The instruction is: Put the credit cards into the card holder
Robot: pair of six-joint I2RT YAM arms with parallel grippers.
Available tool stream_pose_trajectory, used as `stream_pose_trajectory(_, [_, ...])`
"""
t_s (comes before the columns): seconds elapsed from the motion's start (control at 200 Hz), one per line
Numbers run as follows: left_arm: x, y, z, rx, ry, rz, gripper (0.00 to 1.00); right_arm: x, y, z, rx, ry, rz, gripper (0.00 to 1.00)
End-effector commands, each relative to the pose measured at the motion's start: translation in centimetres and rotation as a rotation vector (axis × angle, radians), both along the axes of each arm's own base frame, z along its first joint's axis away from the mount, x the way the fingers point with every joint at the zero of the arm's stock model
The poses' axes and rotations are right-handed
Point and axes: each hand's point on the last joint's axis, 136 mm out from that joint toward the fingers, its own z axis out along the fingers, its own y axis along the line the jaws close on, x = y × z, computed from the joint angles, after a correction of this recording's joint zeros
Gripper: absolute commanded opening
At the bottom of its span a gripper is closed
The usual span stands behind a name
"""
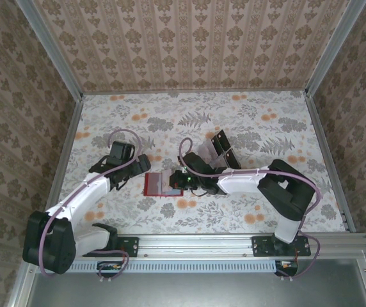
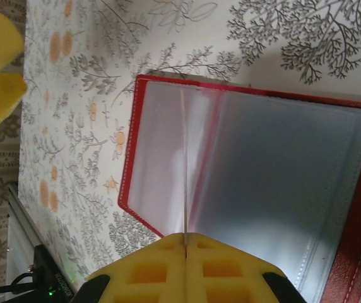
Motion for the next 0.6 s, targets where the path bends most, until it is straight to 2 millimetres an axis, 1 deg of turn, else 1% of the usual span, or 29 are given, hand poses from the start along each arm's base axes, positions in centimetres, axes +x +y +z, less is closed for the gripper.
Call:
stream_pose_trajectory(0.0, [-0.8, 0.7, -0.4, 0.032, 0.017, -0.009, 1.0, 0.1, 0.1, -0.8, -0.009, -0.002, -0.001, 0.0])
stream_pose_trajectory(0.165, [-1.2, 0.8, -0.2, 0.029, 0.012, -0.011, 1.0, -0.3, -1.0, -2.2, -0.059, 0.016, 0.01, 0.0])
stream_pose_trajectory(0.455, [-1.9, 0.5, 0.2, -0.001, 0.0, -0.023, 1.0, -0.1, -4.2, -4.1, -0.141, 0.068, 0.018, 0.0])
stream_pose_trajectory(0.595, [-2.0, -0.1, 0.5, -0.009, -0.007, -0.046, 1.0, -0.1, -5.2, -4.4, -0.156, 0.086, 0.032, 0.0])
